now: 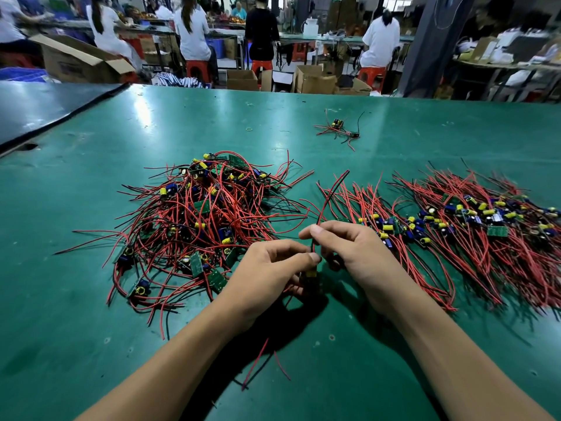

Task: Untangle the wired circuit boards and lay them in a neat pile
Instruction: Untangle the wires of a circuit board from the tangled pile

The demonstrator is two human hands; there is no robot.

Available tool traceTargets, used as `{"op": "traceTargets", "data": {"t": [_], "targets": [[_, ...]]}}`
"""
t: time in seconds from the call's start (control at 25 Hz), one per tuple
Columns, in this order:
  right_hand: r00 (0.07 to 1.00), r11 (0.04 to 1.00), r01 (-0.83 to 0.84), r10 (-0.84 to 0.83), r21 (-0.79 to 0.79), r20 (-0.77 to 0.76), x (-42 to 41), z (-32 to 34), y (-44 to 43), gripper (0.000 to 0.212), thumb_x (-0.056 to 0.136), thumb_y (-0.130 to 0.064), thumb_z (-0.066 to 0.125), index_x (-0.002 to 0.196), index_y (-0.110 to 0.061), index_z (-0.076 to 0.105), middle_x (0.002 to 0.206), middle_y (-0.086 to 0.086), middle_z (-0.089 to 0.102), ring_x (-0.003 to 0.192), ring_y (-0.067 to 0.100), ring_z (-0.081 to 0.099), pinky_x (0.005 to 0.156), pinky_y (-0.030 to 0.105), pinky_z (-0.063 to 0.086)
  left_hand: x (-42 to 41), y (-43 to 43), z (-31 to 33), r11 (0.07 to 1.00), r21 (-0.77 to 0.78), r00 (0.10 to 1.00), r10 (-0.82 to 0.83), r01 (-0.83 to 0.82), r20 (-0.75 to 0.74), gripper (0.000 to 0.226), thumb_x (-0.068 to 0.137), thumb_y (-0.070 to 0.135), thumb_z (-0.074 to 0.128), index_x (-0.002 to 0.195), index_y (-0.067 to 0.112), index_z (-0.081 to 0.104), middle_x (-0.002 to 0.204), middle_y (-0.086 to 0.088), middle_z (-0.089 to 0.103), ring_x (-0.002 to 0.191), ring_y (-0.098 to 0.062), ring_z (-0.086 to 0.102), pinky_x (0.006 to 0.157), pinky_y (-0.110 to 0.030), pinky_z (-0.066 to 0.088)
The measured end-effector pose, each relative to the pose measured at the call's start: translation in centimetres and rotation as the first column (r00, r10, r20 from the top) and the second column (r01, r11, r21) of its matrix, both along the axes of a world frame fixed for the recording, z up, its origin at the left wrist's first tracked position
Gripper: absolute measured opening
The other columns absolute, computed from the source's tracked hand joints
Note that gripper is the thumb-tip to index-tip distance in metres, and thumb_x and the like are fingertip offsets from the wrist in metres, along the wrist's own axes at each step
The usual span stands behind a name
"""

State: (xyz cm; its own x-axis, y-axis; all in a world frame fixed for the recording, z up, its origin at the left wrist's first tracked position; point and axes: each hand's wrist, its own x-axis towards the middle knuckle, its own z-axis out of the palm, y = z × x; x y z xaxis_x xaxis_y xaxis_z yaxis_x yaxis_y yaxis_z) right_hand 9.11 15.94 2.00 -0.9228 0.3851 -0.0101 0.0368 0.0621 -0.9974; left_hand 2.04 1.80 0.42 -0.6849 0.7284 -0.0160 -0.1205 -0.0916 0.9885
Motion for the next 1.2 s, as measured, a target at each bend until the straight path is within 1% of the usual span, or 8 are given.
{"op": "traceTargets", "data": {"t": [0.16, 0.28, 0.44, 0.6, 0.8, 0.96, 1.08, 1.2], "targets": [[0.997, 0.995, 0.064, -0.061, 0.076, -0.049, -0.2, -0.6, 0.2, 0.033, 0.083, -0.05, 0.067, 0.078, -0.019, 0.077, 0.057, -0.003, 0.046, 0.054, 0.009, 0.038, 0.055, 0.024, 0.036, 0.0, 0.2, -0.2, 1.0, -0.009, 0.999, 0.014, -0.014, 0.051, 0.014, 0.09, 0.005, 0.063, 0.079, 0.005, 0.072, 0.083, -0.024, 0.071, 0.066, -0.03, 0.066, 0.054, -0.026, 0.054], [0.998, 0.997, 0.054, -0.052, 0.047, -0.03, -0.4, -1.1, -0.1, 0.033, 0.083, -0.049, 0.07, 0.079, -0.017, 0.076, 0.063, 0.002, 0.059, 0.058, 0.013, 0.048, 0.058, 0.03, 0.043, 0.0, 0.2, -0.4, 0.999, -0.015, 0.998, 0.038, -0.037, 0.043, 0.013, 0.09, 0.007, 0.064, 0.081, 0.006, 0.074, 0.073, -0.015, 0.071, 0.063, -0.026, 0.068, 0.054, -0.026, 0.055], [0.998, 0.983, -0.061, 0.065, -0.171, 0.018, -0.5, -1.4, -0.9, 0.039, 0.081, -0.047, 0.071, 0.097, -0.012, 0.078, 0.087, 0.012, 0.077, 0.071, 0.019, 0.069, 0.059, 0.027, 0.057, -0.1, 0.2, -0.5, 0.999, -0.017, 0.999, 0.041, -0.041, 0.011, 0.018, 0.093, 0.006, 0.06, 0.083, 0.001, 0.074, 0.081, -0.006, 0.073, 0.06, -0.017, 0.065, 0.052, -0.022, 0.052], [0.997, 0.999, -0.036, 0.033, 0.037, 0.073, -0.5, -1.3, -0.4, 0.043, 0.089, -0.054, 0.061, 0.089, -0.015, 0.08, 0.079, 0.01, 0.076, 0.069, 0.015, 0.068, 0.063, 0.026, 0.055, 0.3, 0.0, -0.2, 0.997, -0.072, 0.995, -0.007, 0.0, -0.098, 0.018, 0.093, 0.006, 0.061, 0.083, 0.001, 0.075, 0.091, -0.015, 0.074, 0.075, -0.018, 0.058, 0.065, -0.033, 0.047], [0.984, 0.954, 0.169, -0.177, 0.248, 0.01, -0.7, -1.4, 1.1, 0.042, 0.096, -0.052, 0.056, 0.081, -0.022, 0.08, 0.048, -0.012, 0.051, 0.047, 0.002, 0.046, 0.049, 0.015, 0.034, 0.4, -0.1, 0.2, 0.988, -0.15, 0.985, -0.049, 0.024, -0.167, 0.018, 0.09, 0.01, 0.065, 0.075, 0.009, 0.076, 0.067, -0.008, 0.067, 0.065, -0.023, 0.055, 0.063, -0.033, 0.043], [0.98, 0.981, 0.192, -0.191, -0.013, 0.047, -1.0, -0.8, 0.9, 0.057, 0.098, -0.056, 0.048, 0.065, -0.019, 0.076, 0.048, 0.001, 0.042, 0.041, 0.01, 0.031, 0.043, 0.022, 0.023, 0.4, -0.1, 0.3, 0.987, -0.156, 0.987, -0.067, 0.044, -0.144, 0.017, 0.089, 0.009, 0.065, 0.076, 0.006, 0.075, 0.063, -0.007, 0.066, 0.061, -0.022, 0.057, 0.061, -0.03, 0.044], [0.993, 0.934, 0.076, -0.04, -0.35, 0.109, -1.0, -0.1, 1.2, 0.064, 0.1, -0.053, 0.043, 0.05, -0.018, 0.06, 0.057, -0.005, 0.05, 0.039, 0.007, 0.028, 0.057, 0.03, 0.013, 0.4, 0.0, 0.1, 0.989, -0.146, 0.989, -0.05, 0.03, -0.136, 0.015, 0.089, 0.007, 0.065, 0.076, 0.004, 0.073, 0.063, -0.01, 0.065, 0.06, -0.022, 0.057, 0.062, -0.031, 0.044], [0.994, 0.884, -0.014, 0.064, -0.468, 0.091, -0.7, -0.1, 2.0, 0.058, 0.1, -0.048, 0.045, 0.051, -0.018, 0.052, 0.063, -0.004, 0.048, 0.041, 0.007, 0.024, 0.065, 0.037, 0.007, 0.5, 0.1, 0.0, 0.99, -0.139, 0.984, -0.056, 0.032, -0.171, 0.013, 0.089, 0.008, 0.067, 0.078, 0.008, 0.074, 0.068, -0.012, 0.064, 0.063, -0.022, 0.054, 0.063, -0.033, 0.043]]}}
